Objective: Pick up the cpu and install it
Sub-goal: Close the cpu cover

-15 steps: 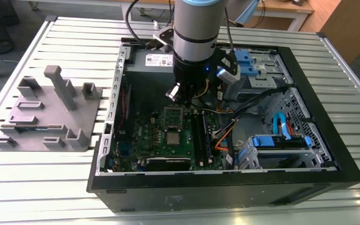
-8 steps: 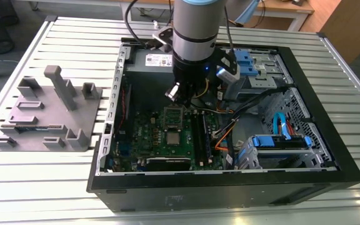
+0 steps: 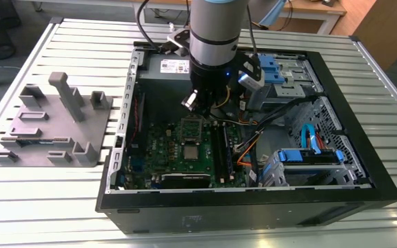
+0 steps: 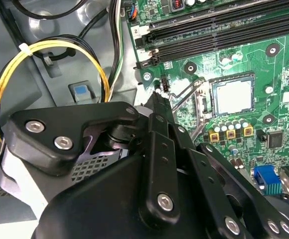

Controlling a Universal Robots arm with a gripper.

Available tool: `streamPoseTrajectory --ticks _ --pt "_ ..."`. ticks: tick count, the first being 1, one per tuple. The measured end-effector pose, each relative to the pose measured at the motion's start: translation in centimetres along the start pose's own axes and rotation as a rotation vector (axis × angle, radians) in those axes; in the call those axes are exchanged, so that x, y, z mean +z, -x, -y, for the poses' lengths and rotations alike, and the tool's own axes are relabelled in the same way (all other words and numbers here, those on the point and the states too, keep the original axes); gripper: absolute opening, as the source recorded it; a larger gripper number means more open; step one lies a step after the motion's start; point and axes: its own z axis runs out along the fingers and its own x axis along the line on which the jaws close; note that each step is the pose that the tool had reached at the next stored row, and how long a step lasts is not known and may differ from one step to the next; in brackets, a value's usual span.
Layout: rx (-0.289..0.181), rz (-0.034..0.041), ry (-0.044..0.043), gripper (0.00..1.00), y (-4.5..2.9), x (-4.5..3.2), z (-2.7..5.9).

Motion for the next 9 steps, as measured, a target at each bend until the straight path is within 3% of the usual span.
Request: streamPoseTrajectory --ticks 9 --pt "-0.005 0.0005 -0.0002 0.11 -0.03 -0.17 -0.04"
